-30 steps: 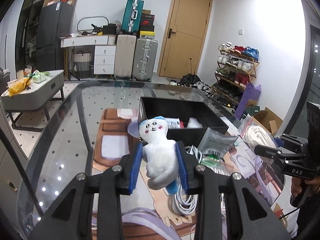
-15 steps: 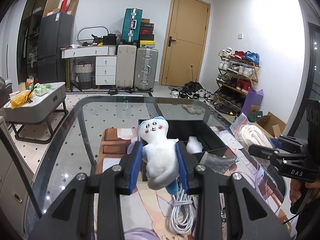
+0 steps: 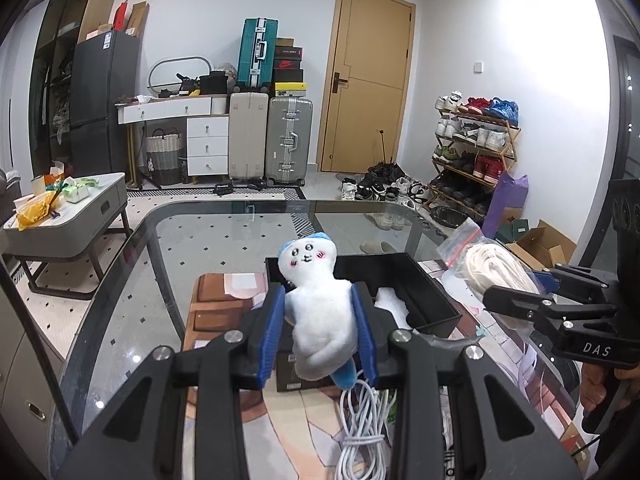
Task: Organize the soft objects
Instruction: 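Carry the rope bag and plush doll over the black box and release them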
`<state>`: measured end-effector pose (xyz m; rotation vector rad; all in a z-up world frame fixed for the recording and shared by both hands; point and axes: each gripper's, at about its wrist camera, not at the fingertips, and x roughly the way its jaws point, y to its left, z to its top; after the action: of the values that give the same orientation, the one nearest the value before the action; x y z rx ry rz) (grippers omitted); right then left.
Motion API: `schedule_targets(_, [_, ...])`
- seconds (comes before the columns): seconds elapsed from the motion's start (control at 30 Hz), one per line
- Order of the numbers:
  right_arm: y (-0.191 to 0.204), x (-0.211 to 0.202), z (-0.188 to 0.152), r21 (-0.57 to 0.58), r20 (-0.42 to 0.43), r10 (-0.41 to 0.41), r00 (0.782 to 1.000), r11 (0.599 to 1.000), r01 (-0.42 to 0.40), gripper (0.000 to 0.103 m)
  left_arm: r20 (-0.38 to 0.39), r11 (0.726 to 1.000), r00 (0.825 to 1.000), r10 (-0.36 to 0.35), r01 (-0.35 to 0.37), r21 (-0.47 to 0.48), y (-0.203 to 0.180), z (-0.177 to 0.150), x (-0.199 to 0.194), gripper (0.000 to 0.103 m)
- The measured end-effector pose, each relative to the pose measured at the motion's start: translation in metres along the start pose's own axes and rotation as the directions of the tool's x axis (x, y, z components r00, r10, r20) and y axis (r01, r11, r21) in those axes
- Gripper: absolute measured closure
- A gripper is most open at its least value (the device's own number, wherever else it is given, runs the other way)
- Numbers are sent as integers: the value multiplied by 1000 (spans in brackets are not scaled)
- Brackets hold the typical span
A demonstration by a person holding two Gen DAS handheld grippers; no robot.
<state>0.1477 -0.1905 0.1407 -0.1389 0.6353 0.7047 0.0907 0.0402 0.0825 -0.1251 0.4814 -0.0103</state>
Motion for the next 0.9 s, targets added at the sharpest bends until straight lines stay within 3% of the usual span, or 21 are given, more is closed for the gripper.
schedule_targets(0.43, [-7, 34, 30, -1, -29, 17, 999, 1000, -17, 61, -4, 999, 1000, 21, -21, 28, -7, 13, 23, 70])
schedule_targets(0.9, [-5, 80, 35, -29, -114, 32, 993, 999, -36, 61, -58, 999, 998, 20, -18, 46, -10, 15, 66, 70])
